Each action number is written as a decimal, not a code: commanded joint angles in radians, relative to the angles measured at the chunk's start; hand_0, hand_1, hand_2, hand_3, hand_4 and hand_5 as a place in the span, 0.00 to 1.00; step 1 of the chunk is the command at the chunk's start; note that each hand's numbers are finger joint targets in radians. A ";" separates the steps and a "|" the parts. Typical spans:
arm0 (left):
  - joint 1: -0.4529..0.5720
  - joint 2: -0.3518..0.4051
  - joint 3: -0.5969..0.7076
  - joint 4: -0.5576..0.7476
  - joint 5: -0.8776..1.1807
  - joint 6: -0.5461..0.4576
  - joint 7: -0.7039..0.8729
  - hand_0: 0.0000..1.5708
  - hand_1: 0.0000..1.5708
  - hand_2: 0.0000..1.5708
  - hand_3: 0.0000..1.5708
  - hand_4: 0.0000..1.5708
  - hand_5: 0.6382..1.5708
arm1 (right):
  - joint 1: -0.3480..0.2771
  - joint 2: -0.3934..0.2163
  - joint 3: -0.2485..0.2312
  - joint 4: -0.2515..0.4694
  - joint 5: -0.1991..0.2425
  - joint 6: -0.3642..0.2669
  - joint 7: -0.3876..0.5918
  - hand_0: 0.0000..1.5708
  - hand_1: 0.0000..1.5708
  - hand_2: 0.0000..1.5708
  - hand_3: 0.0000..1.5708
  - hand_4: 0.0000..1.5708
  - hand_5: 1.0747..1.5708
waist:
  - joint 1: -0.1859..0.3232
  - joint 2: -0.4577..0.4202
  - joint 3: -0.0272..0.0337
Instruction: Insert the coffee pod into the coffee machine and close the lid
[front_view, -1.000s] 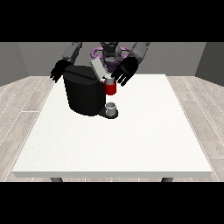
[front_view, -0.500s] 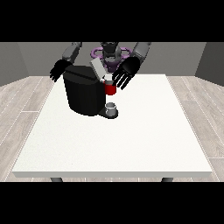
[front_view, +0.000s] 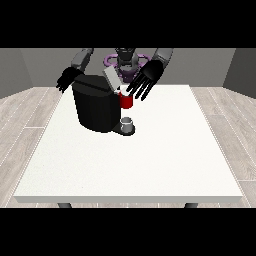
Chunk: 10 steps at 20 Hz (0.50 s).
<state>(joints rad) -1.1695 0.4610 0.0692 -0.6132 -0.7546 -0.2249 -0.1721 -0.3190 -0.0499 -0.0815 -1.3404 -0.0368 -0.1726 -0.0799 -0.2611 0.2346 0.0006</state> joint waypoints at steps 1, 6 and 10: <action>-0.014 0.015 0.004 0.000 -0.010 -0.010 0.003 0.00 0.00 0.00 0.00 0.00 1.00 | -0.031 0.002 -0.004 -0.003 -0.003 -0.014 0.025 0.00 0.00 0.00 0.00 0.26 1.00 | 0.009 -0.002 -0.0005; 0.087 -0.010 0.010 -0.009 -0.002 0.017 -0.033 0.00 0.00 0.00 0.00 0.00 1.00 | 0.092 0.027 0.021 -0.014 -0.005 0.009 -0.035 0.00 0.00 0.00 0.00 0.24 1.00 | 0.019 -0.070 -0.0007; 0.160 -0.102 0.029 -0.032 0.054 -0.012 0.001 0.00 0.00 0.00 0.00 0.00 1.00 | 0.152 0.006 -0.004 0.025 -0.025 0.033 -0.022 0.00 0.00 0.00 0.00 0.28 1.00 | 0.080 -0.190 -0.0006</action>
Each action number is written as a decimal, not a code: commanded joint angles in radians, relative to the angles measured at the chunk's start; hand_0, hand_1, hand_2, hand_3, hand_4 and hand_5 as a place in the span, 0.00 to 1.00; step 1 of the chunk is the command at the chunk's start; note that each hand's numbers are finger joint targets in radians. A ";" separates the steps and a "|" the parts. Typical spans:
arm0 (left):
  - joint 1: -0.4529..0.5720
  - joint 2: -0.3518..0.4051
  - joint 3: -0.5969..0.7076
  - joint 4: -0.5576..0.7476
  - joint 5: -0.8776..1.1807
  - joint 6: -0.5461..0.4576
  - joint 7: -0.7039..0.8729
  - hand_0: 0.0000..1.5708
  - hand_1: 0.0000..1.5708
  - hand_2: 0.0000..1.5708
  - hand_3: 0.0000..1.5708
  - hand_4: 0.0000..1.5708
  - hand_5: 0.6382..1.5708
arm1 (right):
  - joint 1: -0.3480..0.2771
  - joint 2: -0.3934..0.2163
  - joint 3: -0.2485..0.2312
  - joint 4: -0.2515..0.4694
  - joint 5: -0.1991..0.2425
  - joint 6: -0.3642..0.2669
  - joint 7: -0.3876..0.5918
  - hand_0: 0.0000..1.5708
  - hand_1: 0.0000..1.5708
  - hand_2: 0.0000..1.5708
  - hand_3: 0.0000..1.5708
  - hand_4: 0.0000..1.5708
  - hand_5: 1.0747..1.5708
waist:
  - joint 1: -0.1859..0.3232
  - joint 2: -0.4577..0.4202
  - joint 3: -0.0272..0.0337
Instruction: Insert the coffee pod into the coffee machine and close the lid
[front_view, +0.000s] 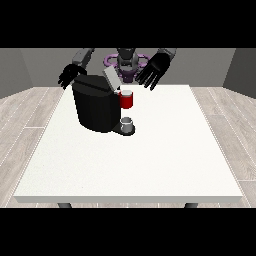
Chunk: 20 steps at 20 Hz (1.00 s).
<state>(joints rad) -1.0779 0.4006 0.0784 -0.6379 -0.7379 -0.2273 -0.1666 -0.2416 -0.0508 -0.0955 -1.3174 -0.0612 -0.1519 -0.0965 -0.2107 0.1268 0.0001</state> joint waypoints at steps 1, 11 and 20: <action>0.039 0.023 0.063 0.025 0.060 -0.039 -0.017 0.00 0.00 0.00 0.00 0.00 1.00 | 0.079 0.048 0.068 -0.065 0.016 -0.032 0.002 0.00 0.00 0.00 0.00 0.27 1.00 | -0.011 -0.064 -0.0005; 0.296 -0.209 0.263 -0.004 0.353 -0.021 -0.089 0.00 0.00 0.00 0.00 0.00 1.00 | 0.152 -0.055 0.021 -0.071 0.013 0.039 0.044 0.00 0.00 0.00 0.00 0.23 1.00 | 0.158 -0.303 -0.0014; 0.459 -0.354 0.284 -0.051 0.444 0.004 -0.081 0.00 0.00 0.00 0.00 0.00 1.00 | 0.083 -0.136 0.015 -0.146 -0.022 0.133 0.115 0.00 0.00 0.00 0.00 0.03 1.00 | 0.259 -0.398 -0.0003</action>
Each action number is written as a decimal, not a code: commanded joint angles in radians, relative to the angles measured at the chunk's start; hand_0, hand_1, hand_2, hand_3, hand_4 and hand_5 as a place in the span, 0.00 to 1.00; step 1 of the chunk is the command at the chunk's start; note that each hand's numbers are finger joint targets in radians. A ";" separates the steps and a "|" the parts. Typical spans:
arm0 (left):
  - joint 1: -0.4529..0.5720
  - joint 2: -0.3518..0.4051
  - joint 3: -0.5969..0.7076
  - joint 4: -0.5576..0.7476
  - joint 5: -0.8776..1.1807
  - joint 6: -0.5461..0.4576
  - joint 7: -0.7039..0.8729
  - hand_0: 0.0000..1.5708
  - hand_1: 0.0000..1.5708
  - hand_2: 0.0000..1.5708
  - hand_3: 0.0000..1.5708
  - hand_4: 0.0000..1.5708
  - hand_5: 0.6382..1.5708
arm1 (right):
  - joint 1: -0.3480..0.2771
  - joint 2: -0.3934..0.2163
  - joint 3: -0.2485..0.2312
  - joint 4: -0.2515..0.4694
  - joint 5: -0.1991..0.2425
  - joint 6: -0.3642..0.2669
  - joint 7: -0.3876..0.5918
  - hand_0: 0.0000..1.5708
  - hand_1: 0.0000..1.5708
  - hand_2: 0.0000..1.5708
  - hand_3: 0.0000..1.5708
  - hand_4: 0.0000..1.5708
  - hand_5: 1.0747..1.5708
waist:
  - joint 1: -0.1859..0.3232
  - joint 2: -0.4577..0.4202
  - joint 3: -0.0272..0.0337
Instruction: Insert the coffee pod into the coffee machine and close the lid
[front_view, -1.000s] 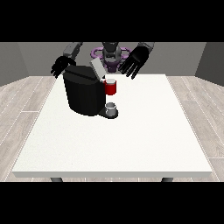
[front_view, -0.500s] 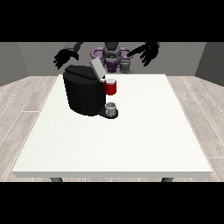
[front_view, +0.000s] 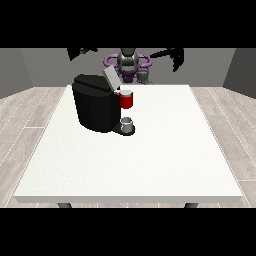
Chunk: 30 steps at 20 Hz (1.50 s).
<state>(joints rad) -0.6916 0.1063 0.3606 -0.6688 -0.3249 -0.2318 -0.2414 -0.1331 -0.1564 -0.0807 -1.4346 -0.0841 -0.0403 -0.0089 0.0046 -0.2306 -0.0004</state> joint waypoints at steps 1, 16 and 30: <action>0.059 -0.035 0.010 -0.026 0.039 0.008 -0.033 0.00 0.00 0.00 0.00 0.00 1.00 | -0.094 -0.052 -0.008 -0.056 -0.044 0.067 0.074 0.00 0.00 0.00 0.00 0.00 1.00 | 0.018 0.025 0.0000; 0.287 -0.058 -0.055 -0.333 0.208 -0.133 0.070 0.00 0.00 0.00 0.00 0.14 1.00 | -0.138 -0.030 0.056 -0.009 0.042 0.087 0.091 0.00 0.00 0.00 0.00 0.08 1.00 | 0.125 0.043 0.0005; 0.393 -0.062 -0.153 -0.628 0.293 -0.046 0.201 0.00 0.00 0.00 0.00 0.00 1.00 | -0.316 -0.002 -0.021 0.232 0.033 0.068 -0.016 0.00 0.00 0.00 0.00 0.00 1.00 | 0.159 0.195 0.0006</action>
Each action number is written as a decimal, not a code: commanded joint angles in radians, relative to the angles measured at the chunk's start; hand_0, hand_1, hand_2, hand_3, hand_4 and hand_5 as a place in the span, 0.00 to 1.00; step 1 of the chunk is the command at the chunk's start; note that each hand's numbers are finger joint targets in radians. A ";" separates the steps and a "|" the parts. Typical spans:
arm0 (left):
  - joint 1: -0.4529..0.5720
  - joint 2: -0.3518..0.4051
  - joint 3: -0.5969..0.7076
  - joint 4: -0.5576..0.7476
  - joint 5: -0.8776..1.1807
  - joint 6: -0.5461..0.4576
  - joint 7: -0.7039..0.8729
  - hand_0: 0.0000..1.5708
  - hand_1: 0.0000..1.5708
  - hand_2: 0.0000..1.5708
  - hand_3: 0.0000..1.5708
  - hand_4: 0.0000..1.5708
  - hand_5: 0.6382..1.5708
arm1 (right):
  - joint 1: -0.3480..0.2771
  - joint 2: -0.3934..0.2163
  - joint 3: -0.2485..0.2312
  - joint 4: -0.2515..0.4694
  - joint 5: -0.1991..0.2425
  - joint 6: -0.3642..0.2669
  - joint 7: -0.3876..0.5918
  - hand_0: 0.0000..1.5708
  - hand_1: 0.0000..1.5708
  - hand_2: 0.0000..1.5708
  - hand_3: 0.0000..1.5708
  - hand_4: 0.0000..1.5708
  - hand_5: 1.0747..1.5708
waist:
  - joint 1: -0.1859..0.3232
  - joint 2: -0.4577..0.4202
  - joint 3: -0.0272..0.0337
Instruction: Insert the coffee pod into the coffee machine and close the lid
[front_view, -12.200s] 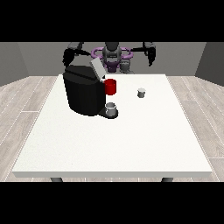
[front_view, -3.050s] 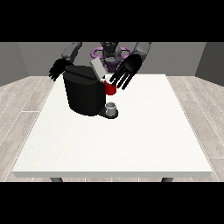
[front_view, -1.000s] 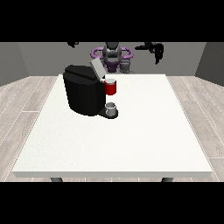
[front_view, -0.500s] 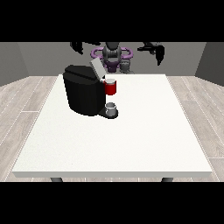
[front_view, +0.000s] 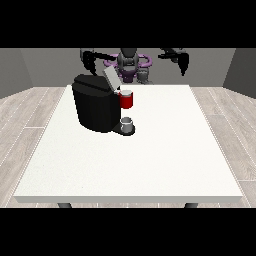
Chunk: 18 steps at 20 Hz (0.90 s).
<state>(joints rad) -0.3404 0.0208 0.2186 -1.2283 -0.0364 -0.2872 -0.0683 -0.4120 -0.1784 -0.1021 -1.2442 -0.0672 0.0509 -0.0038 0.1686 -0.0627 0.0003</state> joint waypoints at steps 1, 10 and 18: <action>0.027 0.084 0.045 -0.016 0.036 -0.024 -0.049 0.00 0.00 0.00 0.00 0.00 1.00 | -0.045 0.022 0.017 0.015 0.012 -0.001 -0.016 0.00 0.00 0.00 0.00 0.00 1.00 | -0.046 0.067 -0.0004; 0.082 0.029 -0.057 -0.190 0.038 0.024 0.051 0.00 0.00 0.00 0.00 0.00 1.00 | -0.157 -0.036 -0.021 0.176 0.049 0.026 -0.081 0.00 0.00 0.00 0.00 0.00 1.00 | 0.005 0.099 0.0000; 0.078 0.115 0.006 -0.204 0.113 -0.005 0.079 0.00 0.00 0.00 0.00 0.00 1.00 | -0.197 0.005 -0.012 0.203 0.053 0.009 -0.061 0.00 0.00 0.00 0.00 0.00 1.00 | -0.009 0.103 -0.0001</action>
<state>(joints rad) -0.2588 0.0761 0.1921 -1.4010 0.0283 -0.2519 -0.0438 -0.5955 -0.1764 -0.1008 -1.0843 -0.0059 0.0561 -0.0693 0.1458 0.0405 -0.0044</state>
